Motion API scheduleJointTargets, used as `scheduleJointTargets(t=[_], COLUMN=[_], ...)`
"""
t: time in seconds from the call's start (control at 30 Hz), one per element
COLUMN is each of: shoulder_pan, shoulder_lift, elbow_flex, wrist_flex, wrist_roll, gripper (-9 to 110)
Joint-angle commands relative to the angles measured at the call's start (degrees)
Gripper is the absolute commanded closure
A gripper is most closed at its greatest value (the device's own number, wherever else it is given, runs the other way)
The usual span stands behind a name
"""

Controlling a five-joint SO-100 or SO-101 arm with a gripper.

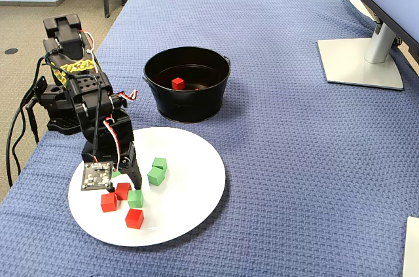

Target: Pick up the red cubes from the white plate and place them in the black recipient

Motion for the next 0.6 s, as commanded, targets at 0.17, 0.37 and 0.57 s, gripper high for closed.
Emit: scheduleJointTargets(t=[0.17, 0.37, 0.57], shoulder_pan=[0.7, 0.18, -4.57], shoulder_lift=[0.79, 3.6, 18.46], elbow_flex=[-4.04, -2.72, -2.02], wrist_flex=[1.05, 2.2, 8.44], wrist_roll=[2.11, 3.34, 10.9], gripper=[100, 101, 101])
